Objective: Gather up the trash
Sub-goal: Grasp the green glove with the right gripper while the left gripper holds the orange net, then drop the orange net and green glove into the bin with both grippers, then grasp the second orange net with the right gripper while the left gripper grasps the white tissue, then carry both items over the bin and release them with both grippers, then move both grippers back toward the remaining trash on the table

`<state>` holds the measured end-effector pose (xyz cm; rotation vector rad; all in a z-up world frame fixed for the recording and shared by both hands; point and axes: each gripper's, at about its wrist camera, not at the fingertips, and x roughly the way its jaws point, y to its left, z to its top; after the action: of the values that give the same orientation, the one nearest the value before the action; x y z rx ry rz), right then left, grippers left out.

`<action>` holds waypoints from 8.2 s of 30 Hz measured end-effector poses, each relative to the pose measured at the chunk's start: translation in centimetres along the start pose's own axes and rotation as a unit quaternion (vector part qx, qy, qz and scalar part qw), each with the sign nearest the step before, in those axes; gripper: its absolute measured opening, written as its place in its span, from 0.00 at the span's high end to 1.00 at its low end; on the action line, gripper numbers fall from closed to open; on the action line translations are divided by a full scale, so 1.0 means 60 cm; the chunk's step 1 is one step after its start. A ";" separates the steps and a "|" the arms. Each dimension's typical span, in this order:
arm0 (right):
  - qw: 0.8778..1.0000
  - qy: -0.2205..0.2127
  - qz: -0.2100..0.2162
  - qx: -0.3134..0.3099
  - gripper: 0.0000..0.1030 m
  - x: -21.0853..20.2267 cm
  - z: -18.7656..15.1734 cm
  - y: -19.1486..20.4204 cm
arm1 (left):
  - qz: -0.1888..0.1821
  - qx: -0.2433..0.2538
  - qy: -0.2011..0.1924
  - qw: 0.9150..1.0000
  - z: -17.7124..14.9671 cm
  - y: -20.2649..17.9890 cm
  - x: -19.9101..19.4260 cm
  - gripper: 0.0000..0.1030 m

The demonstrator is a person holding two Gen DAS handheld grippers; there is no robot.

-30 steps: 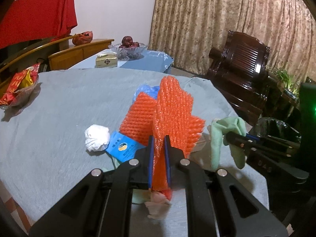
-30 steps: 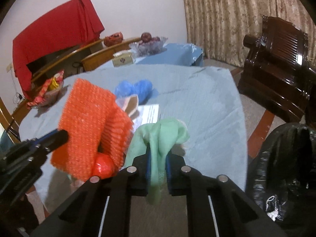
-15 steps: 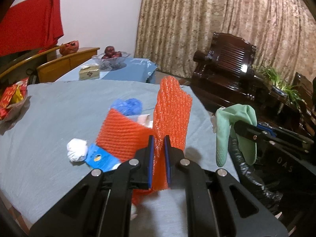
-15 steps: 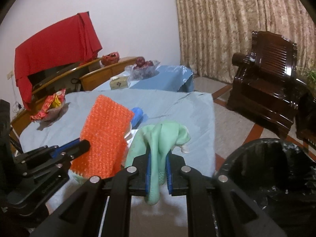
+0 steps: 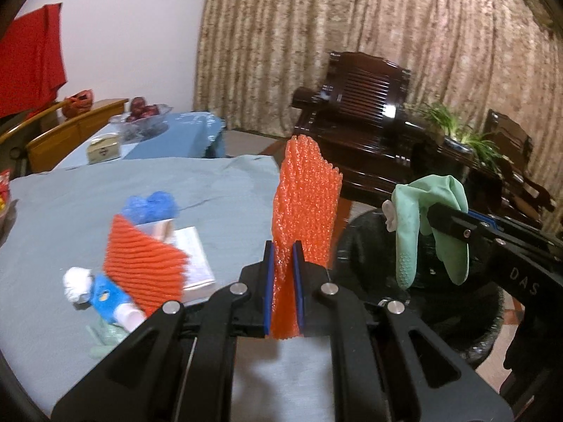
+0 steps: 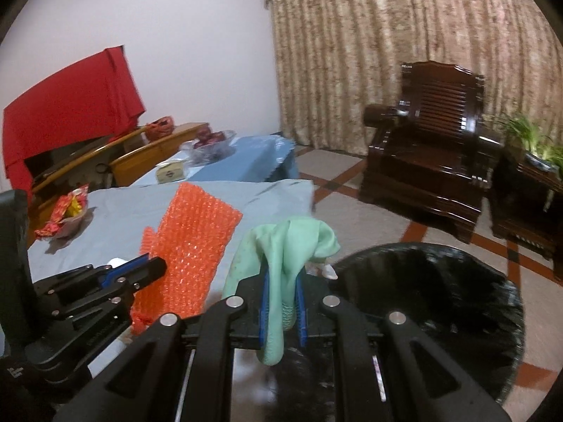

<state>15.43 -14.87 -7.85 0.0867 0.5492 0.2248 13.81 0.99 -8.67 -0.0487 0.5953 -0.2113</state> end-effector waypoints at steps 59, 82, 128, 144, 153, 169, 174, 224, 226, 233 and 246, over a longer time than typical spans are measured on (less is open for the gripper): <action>0.997 -0.003 -0.078 0.031 0.06 -0.017 -0.041 -0.073 | 0.026 0.015 -0.025 0.999 -0.002 0.003 -0.006 0.10; 0.996 0.042 0.038 -0.063 0.06 0.127 -0.083 0.171 | 0.183 -0.063 0.021 0.981 -0.099 0.278 -0.072 0.18; 0.979 0.061 0.170 -0.093 0.87 0.221 0.002 0.293 | 0.180 -0.114 0.028 0.977 -0.061 0.414 -0.010 0.71; 0.987 0.020 0.141 -0.070 0.87 0.119 0.024 0.224 | 0.125 -0.079 -0.004 0.989 -0.011 0.294 -0.064 0.71; 0.995 0.010 0.090 -0.046 0.87 0.064 0.013 0.141 | 0.070 -0.053 -0.009 0.996 0.004 0.194 -0.046 0.71; 0.999 -0.010 -0.030 0.026 0.87 -0.037 -0.024 -0.069 | -0.033 0.021 -0.002 0.999 0.015 -0.022 0.030 0.71; 0.997 -0.010 -0.065 0.043 0.87 -0.058 -0.038 -0.125 | -0.064 0.041 0.005 0.997 0.008 -0.087 0.060 0.71; 0.996 -0.014 -0.077 0.036 0.06 -0.030 -0.063 -0.108 | 0.013 0.025 -0.021 0.999 -0.003 -0.003 0.022 0.12; 0.998 -0.015 -0.063 0.026 0.06 -0.020 -0.060 -0.079 | 0.027 0.018 -0.023 0.999 -0.004 0.020 0.010 0.12; 1.000 -0.013 -0.021 0.003 0.06 0.010 -0.056 -0.003 | 0.082 -0.002 -0.029 0.996 -0.018 0.110 -0.032 0.12; 0.998 0.010 0.043 -0.040 0.06 0.071 -0.073 0.132 | 0.151 -0.038 -0.014 0.988 -0.068 0.241 -0.078 0.12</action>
<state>15.18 -6.05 -12.62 0.0305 0.5560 0.3319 10.40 16.16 -11.03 -0.0336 0.5755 0.1060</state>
